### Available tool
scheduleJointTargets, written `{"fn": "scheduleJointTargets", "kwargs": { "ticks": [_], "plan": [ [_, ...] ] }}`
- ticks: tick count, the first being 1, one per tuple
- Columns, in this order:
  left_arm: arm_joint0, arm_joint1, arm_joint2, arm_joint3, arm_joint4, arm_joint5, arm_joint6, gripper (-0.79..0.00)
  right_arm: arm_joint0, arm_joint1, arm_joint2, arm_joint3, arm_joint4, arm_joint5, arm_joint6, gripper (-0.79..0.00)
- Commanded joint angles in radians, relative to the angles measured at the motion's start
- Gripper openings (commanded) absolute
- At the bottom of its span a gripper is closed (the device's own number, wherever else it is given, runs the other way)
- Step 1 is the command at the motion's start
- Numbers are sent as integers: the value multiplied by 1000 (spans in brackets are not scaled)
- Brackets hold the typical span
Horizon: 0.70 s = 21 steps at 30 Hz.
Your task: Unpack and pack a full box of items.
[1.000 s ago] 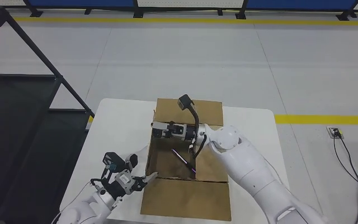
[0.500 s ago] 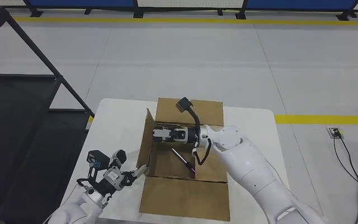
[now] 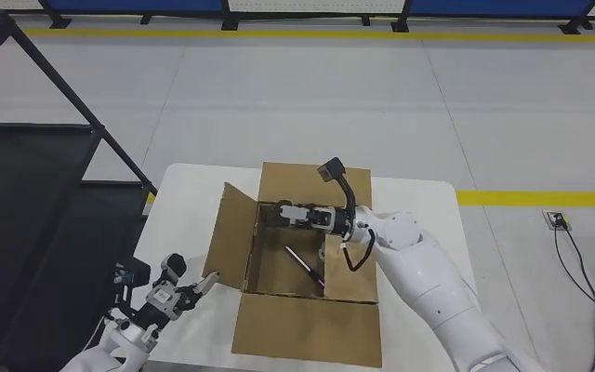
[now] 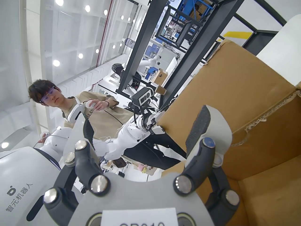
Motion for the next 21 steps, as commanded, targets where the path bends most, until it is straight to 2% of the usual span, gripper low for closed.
{"fn": "scheduleJointTargets", "kwargs": {
  "ticks": [1,12,21],
  "plan": [
    [3,0,-13,9,-4,5,-4,0,-10,7,15,-12,-12,7,-4,0],
    [5,-1,-30,52,-18,7,-22,0,-46,24,40,-69,-69,54,-30,0],
    [12,-2,-48,81,-76,-11,-27,0,-18,-6,-53,-71,-165,145,-118,0]
  ]
}}
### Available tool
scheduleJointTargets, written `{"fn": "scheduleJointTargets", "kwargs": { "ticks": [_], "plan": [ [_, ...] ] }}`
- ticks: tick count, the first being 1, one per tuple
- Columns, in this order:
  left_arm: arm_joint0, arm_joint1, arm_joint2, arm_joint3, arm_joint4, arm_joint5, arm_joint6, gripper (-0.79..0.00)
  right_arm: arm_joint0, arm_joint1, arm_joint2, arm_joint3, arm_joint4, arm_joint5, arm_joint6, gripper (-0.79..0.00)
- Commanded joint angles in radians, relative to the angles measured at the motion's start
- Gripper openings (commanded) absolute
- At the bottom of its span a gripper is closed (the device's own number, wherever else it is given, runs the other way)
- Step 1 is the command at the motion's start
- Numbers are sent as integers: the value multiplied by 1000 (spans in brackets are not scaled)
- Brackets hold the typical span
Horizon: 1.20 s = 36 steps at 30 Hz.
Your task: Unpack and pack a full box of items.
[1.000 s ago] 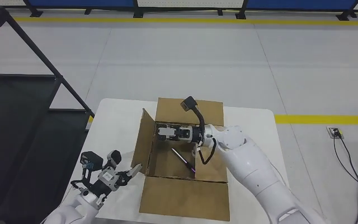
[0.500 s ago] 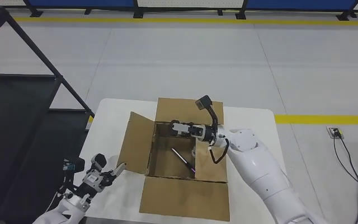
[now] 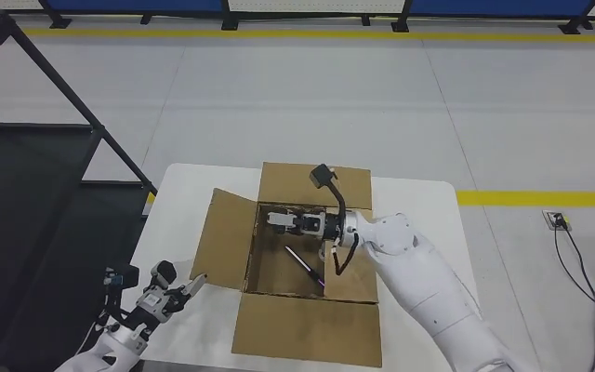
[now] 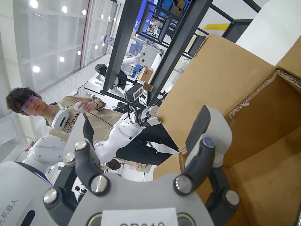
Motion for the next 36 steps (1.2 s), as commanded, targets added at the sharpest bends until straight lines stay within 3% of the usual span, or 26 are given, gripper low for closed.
{"fn": "scheduleJointTargets", "kwargs": {
  "ticks": [1,11,29,36],
  "plan": [
    [2,0,-11,7,-11,-1,-4,0,10,-6,-14,10,-3,8,-6,0],
    [-21,-1,-5,45,14,39,-32,0,36,-21,-20,58,20,-27,-6,0],
    [-121,-3,63,168,114,89,-100,0,-28,19,83,9,49,-70,57,0],
    [-104,-5,46,101,94,101,-52,0,-37,27,99,-2,34,-62,49,0]
  ]
}}
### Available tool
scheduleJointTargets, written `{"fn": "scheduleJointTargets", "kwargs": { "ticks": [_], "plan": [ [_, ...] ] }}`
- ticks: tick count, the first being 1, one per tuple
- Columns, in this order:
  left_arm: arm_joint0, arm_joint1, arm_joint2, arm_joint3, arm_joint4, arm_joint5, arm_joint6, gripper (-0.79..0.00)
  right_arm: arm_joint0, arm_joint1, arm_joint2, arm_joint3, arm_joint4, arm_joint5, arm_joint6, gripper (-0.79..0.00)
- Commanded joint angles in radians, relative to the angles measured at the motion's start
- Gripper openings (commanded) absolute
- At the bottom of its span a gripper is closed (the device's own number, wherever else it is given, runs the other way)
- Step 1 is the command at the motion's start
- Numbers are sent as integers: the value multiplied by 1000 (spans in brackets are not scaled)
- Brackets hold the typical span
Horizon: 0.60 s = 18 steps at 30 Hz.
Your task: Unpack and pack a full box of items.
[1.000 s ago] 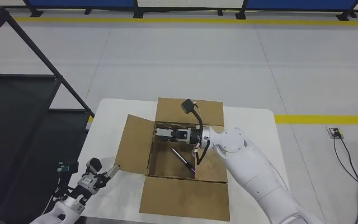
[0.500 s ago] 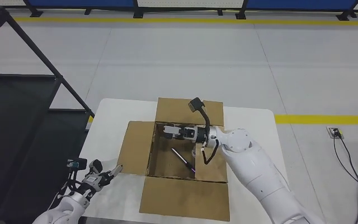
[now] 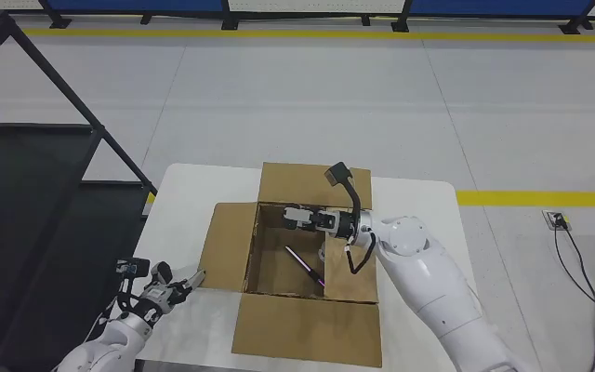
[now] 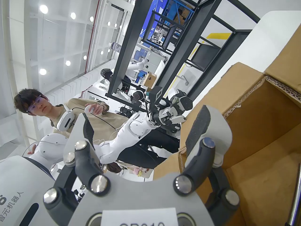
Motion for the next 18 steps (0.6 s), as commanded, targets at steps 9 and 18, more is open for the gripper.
{"fn": "scheduleJointTargets", "kwargs": {
  "ticks": [9,18],
  "plan": [
    [89,0,-111,-241,-51,13,65,0,-32,21,49,-54,-24,-15,-13,0],
    [105,2,-120,-436,-134,-59,-8,0,-150,72,160,-230,-99,-82,32,0]
  ]
}}
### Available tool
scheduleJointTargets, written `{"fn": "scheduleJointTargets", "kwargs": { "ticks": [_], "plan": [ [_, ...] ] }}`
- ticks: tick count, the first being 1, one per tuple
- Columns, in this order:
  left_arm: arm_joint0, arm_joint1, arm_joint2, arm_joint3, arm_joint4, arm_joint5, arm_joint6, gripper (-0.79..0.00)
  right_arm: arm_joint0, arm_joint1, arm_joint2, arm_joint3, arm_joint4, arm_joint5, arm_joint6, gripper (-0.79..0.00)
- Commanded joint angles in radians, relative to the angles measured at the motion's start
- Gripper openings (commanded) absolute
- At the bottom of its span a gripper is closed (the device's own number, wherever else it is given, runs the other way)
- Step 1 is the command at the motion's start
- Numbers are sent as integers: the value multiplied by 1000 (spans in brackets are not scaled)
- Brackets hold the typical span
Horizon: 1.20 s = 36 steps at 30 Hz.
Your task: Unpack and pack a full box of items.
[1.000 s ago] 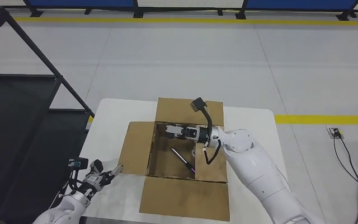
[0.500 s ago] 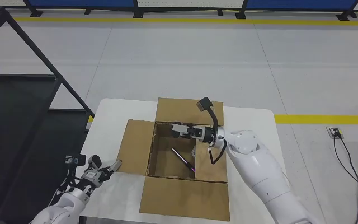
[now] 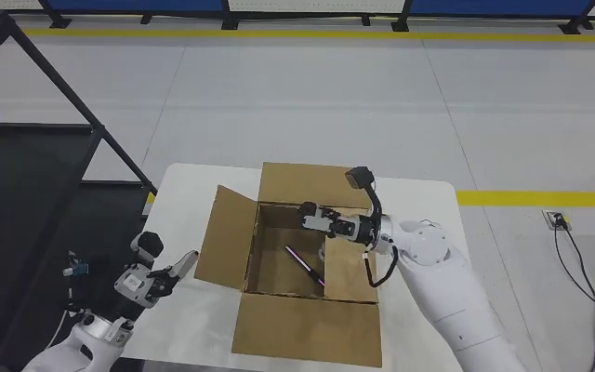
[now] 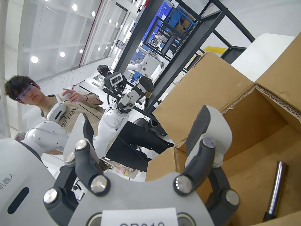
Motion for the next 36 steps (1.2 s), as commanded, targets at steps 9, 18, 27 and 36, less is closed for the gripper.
{"fn": "scheduleJointTargets", "kwargs": {
  "ticks": [9,18,27,36],
  "plan": [
    [-193,-1,218,4,-103,41,-235,0,-195,68,207,-212,-83,-36,-7,0],
    [-449,-29,516,165,-204,173,-406,0,-325,117,379,-263,-55,-57,18,0],
    [-469,-32,535,182,-219,181,-425,0,-334,124,389,-258,-60,-33,49,0],
    [-508,-44,599,261,-311,207,-457,0,-343,130,391,-289,-45,-38,27,0]
  ]
}}
